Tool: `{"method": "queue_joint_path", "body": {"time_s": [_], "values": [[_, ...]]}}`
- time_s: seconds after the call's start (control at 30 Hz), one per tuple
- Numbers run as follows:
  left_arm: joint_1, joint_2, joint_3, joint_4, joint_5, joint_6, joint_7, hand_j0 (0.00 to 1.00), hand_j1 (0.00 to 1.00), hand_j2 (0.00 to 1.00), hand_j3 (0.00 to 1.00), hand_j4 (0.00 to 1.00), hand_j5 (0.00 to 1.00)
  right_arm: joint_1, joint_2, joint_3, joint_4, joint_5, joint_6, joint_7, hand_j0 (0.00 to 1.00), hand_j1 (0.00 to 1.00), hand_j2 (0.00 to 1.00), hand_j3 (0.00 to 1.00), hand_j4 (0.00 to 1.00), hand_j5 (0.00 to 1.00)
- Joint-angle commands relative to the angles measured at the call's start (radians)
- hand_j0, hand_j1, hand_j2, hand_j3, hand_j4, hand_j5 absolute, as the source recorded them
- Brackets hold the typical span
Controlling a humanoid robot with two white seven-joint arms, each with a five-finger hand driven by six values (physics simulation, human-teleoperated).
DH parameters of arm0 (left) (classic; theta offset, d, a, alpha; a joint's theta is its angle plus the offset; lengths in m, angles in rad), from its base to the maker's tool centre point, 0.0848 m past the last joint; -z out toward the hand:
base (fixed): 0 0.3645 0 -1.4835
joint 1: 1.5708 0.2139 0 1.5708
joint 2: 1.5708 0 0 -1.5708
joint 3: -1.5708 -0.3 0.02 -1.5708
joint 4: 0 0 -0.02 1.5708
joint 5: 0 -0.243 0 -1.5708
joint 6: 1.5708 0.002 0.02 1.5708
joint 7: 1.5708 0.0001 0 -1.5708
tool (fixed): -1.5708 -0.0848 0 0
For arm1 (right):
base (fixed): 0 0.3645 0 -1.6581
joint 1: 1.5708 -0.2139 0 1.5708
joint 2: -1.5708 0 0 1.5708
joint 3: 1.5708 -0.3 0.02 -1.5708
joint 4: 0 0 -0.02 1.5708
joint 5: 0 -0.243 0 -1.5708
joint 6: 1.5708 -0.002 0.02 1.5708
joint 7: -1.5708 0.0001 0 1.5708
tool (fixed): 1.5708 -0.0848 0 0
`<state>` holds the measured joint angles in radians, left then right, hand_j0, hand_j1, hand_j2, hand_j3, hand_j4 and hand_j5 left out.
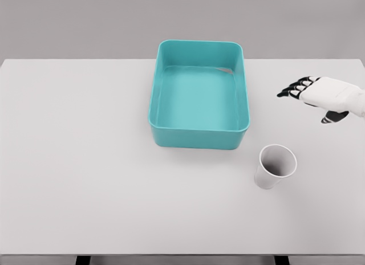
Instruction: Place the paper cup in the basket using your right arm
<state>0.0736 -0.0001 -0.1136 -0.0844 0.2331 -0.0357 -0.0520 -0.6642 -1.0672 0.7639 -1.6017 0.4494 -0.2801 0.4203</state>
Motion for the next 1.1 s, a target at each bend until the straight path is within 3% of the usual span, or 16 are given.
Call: {"method": "queue_joint_path", "body": {"time_s": [0.0,0.1,0.13,0.2,0.23,0.3,0.33,0.5,0.6,0.8,1.07], "values": [[0.000,0.000,0.000,0.000,0.000,0.000,0.000,1.00,1.00,1.00,1.00,1.00,1.00,0.000,-0.005,-0.008,-0.009,-0.004,-0.001,0.006,1.00,1.00,1.00,1.00,1.00,1.00],[0.000,0.000,0.000,0.000,0.000,0.000,0.000,1.00,1.00,1.00,1.00,1.00,1.00,0.002,-0.008,-0.025,-0.012,-0.038,-0.001,0.006,1.00,1.00,1.00,1.00,1.00,1.00],[0.000,0.000,0.000,0.000,0.000,0.000,0.000,1.00,1.00,1.00,1.00,1.00,1.00,0.005,-0.030,-0.023,0.000,-0.200,-0.004,0.021,1.00,1.00,1.00,1.00,1.00,1.00],[0.000,0.000,0.000,0.000,0.000,0.000,0.000,1.00,1.00,1.00,1.00,1.00,1.00,0.014,-0.070,-0.023,0.072,-0.602,-0.053,0.191,1.00,1.00,1.00,1.00,1.00,1.00],[0.000,0.000,0.000,0.000,0.000,0.000,0.000,1.00,1.00,1.00,1.00,1.00,1.00,0.014,-0.066,-0.025,0.183,-0.826,-0.103,0.191,1.00,1.00,1.00,1.00,1.00,1.00],[0.000,0.000,0.000,0.000,0.000,0.000,0.000,1.00,1.00,1.00,1.00,1.00,1.00,0.032,-0.065,-0.023,0.338,-1.066,-0.266,0.191,1.00,1.00,1.00,1.00,1.00,1.00],[0.000,0.000,0.000,0.000,0.000,0.000,0.000,1.00,1.00,1.00,1.00,1.00,1.00,0.052,-0.065,-0.023,0.350,-1.123,-0.287,0.191,1.00,1.00,1.00,1.00,1.00,1.00],[0.000,0.000,0.000,0.000,0.000,0.000,0.000,1.00,1.00,1.00,1.00,1.00,1.00,0.176,-0.060,-0.018,0.333,-1.144,-0.307,0.191,1.00,1.00,1.00,1.00,1.00,1.00],[0.000,0.000,0.000,0.000,0.000,0.000,0.000,1.00,1.00,1.00,1.00,1.00,1.00,0.261,-0.063,-0.015,0.232,-1.140,-0.331,0.191,1.00,1.00,1.00,1.00,1.00,1.00],[0.000,0.000,0.000,0.000,0.000,0.000,0.000,1.00,1.00,1.00,1.00,1.00,1.00,0.268,-0.065,-0.011,0.229,-1.124,-0.331,0.191,1.00,1.00,1.00,1.00,1.00,1.00],[0.000,0.000,0.000,0.000,0.000,-0.001,0.000,1.00,1.00,1.00,1.00,1.00,1.00,0.270,-0.050,0.063,0.187,-1.094,-0.331,0.191,1.00,1.00,1.00,1.00,1.00,1.00]]}}
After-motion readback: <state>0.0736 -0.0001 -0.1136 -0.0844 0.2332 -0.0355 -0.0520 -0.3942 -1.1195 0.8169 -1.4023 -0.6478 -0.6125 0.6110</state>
